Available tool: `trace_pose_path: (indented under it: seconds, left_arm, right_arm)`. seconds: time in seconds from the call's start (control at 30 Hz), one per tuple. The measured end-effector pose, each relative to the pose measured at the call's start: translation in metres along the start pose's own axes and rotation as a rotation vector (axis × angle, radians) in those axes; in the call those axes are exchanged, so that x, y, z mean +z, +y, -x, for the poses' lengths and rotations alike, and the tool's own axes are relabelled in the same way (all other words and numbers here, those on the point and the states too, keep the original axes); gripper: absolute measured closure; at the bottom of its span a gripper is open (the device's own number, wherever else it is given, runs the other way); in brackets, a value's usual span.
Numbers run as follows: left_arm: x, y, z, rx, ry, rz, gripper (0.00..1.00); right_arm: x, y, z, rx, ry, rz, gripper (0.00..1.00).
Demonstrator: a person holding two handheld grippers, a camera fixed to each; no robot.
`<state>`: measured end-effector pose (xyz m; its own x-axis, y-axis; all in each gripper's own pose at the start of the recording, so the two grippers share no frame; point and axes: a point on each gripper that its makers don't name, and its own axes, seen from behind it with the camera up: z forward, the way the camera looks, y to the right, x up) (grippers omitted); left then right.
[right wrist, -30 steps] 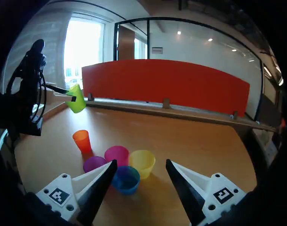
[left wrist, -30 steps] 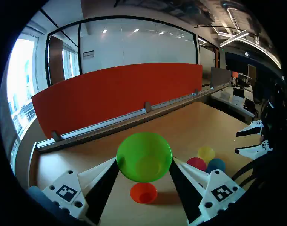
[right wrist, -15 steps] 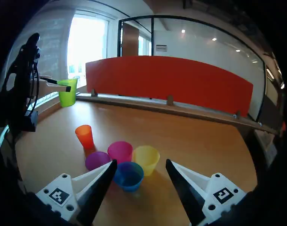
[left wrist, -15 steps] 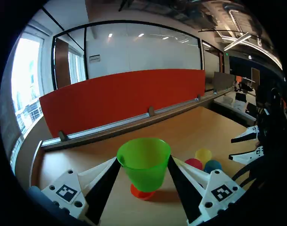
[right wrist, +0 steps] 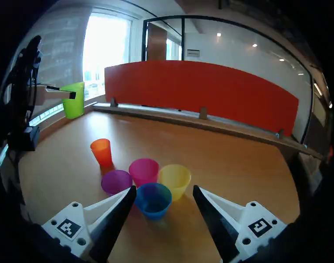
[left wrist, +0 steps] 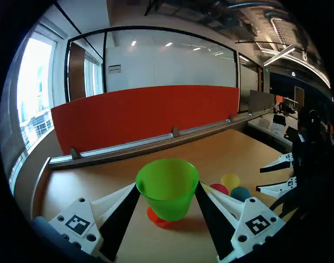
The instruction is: Pour water
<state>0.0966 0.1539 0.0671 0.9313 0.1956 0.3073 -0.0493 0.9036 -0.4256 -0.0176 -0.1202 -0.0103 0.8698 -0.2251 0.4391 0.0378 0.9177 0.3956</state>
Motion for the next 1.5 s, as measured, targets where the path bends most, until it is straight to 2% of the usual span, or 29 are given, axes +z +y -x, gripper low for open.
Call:
trace_pose_path:
  seconds: [0.7,1.0,1.5]
  left_arm:
    - [-0.036,-0.006,0.019,-0.028,-0.003,-0.053,0.14]
    - [-0.044,-0.01,0.029,-0.04,0.004,-0.074,0.14]
    - [-0.048,-0.019,0.048,-0.057,0.02,-0.104,0.14]
  right_arm:
    - [0.01,-0.015,0.027,-0.034,-0.055,-0.039,0.0]
    - [0.015,-0.018,0.036,-0.048,-0.074,-0.05,0.0]
    - [0.02,-0.018,0.048,-0.069,-0.102,-0.053,0.0]
